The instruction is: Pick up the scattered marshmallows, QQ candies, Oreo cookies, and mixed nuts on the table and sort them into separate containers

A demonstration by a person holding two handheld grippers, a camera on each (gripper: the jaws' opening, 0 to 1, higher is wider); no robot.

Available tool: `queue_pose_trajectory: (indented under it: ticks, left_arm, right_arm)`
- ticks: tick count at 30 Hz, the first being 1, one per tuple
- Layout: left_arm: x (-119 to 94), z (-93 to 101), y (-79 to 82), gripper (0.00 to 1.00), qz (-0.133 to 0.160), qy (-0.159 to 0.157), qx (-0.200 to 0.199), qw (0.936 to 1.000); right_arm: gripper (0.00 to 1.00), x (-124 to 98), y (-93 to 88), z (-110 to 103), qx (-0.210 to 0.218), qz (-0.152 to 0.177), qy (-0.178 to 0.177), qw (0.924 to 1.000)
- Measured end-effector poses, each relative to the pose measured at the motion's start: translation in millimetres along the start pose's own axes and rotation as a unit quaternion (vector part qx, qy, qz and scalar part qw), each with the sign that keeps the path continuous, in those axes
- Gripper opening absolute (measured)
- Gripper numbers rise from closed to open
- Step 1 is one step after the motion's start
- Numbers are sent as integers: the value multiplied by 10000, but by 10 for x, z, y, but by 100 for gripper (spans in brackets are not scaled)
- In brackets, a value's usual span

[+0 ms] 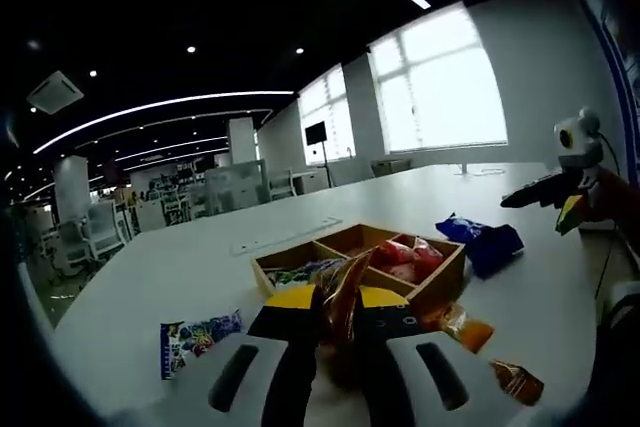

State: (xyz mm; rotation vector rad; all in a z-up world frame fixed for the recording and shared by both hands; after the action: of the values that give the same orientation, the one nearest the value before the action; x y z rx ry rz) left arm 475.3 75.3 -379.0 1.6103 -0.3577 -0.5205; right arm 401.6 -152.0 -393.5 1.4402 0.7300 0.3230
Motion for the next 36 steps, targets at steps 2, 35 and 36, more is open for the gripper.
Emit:
queue_pose_trajectory:
  ticks: [2, 35, 36]
  left_arm:
    - [57, 7, -2, 18, -11, -38, -32, 10000]
    - [497, 46, -188, 18, -366, -153, 293, 9988]
    - [498, 41, -187, 18, -358, -138, 318, 9988]
  right_arm:
    - [89, 1, -6, -1, -5, -13, -5, 10000]
    - [90, -53, 70, 2, -18, 95, -34, 9999]
    - [90, -53, 75, 4, -23, 100, -40, 9999]
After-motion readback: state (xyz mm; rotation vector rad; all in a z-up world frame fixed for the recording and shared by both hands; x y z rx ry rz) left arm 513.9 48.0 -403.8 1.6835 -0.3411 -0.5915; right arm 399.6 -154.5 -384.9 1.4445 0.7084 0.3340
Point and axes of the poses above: the point that each gripper's makers call its tool centre point, and the gripper's own axes: x roughly forward along the fingers, z roughly to its right, y roughly out of its top, the point moved 1 cm from there along -x, roughly backward along the fingers, and after that the axes turned 4 degrees about -x, right-handed, at the moved point
